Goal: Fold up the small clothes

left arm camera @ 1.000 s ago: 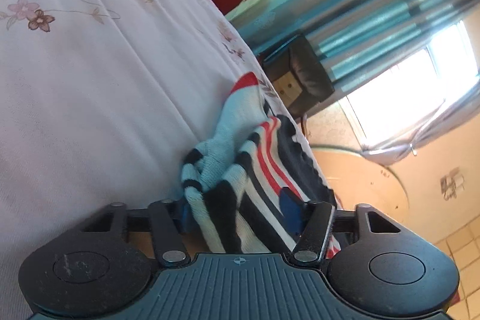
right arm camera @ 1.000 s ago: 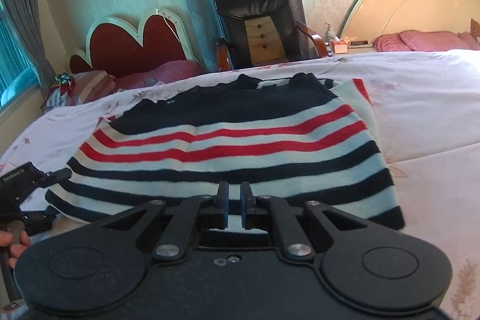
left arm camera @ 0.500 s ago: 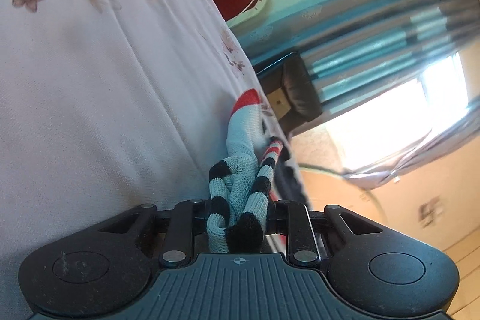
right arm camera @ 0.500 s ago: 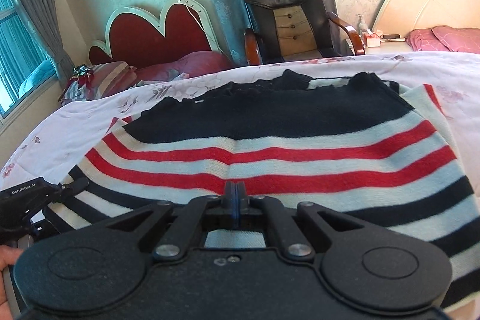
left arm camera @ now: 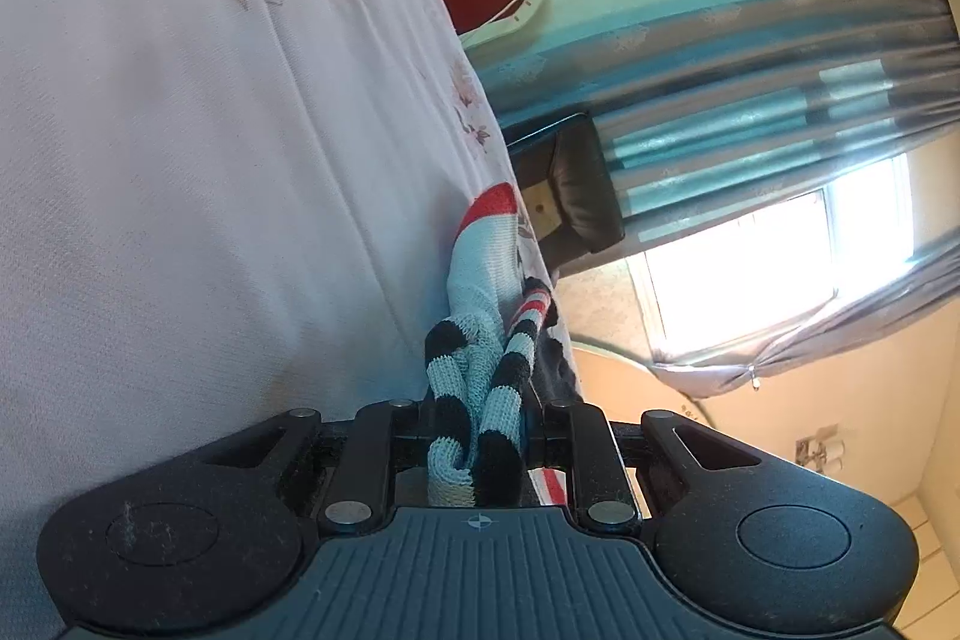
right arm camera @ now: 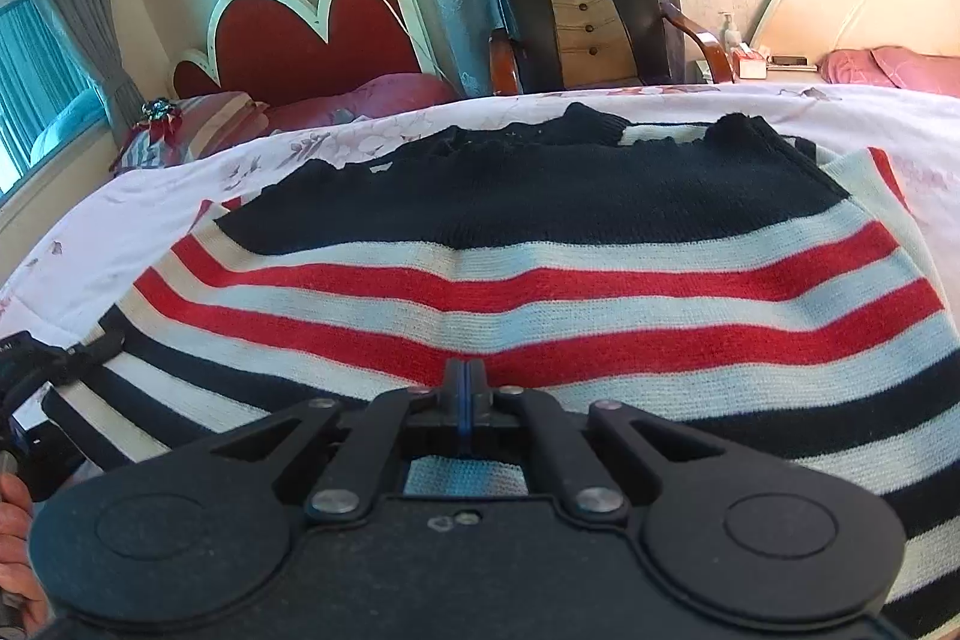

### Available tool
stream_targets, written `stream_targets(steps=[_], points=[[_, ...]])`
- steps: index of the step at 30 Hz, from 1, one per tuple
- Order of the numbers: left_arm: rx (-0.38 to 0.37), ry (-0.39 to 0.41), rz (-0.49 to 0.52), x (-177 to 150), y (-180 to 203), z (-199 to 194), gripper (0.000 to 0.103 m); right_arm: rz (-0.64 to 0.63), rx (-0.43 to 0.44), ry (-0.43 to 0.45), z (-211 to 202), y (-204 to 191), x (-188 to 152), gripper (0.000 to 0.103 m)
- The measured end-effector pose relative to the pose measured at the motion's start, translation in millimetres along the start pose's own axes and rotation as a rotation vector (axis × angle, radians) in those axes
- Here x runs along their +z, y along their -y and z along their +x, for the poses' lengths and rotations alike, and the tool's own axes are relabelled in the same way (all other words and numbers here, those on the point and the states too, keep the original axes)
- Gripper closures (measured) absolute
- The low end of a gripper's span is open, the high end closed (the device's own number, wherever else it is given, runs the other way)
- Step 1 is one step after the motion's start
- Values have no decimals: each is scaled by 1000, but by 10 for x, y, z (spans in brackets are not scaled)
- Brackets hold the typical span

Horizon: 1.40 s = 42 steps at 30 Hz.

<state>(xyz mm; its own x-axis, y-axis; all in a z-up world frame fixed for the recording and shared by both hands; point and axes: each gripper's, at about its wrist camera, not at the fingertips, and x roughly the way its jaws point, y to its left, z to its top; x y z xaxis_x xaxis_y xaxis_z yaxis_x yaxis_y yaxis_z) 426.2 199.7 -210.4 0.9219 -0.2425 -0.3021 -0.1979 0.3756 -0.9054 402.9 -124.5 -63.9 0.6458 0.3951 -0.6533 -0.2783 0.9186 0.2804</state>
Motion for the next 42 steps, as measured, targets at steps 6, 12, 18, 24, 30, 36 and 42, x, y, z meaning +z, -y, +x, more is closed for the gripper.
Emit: stream_targets(steps=[6,12,18,24,30,36,42], points=[[-28,14,38,11,277,-87,83,-18,11,-5,9,43,7,103],[-64,-6,154,-45,871,-150,83,-17,28,-19,7,70,39,103],[-78,-80,323,-492,1678,-26,83,39,90,-37,16,216,71,103],[5,-240,499,-1359,2089,432,83,220,116,-13,-300,745,131,102],[122,-349,746,-2279,2053,737,57,452,108,4,-852,1745,-25,86],[-28,-315,835,-2167,2436,53,20,564,229,51,-1157,2072,-84,63],[167,-103,759,-1166,2128,-301,20,586,346,28,-1079,1967,71,41]])
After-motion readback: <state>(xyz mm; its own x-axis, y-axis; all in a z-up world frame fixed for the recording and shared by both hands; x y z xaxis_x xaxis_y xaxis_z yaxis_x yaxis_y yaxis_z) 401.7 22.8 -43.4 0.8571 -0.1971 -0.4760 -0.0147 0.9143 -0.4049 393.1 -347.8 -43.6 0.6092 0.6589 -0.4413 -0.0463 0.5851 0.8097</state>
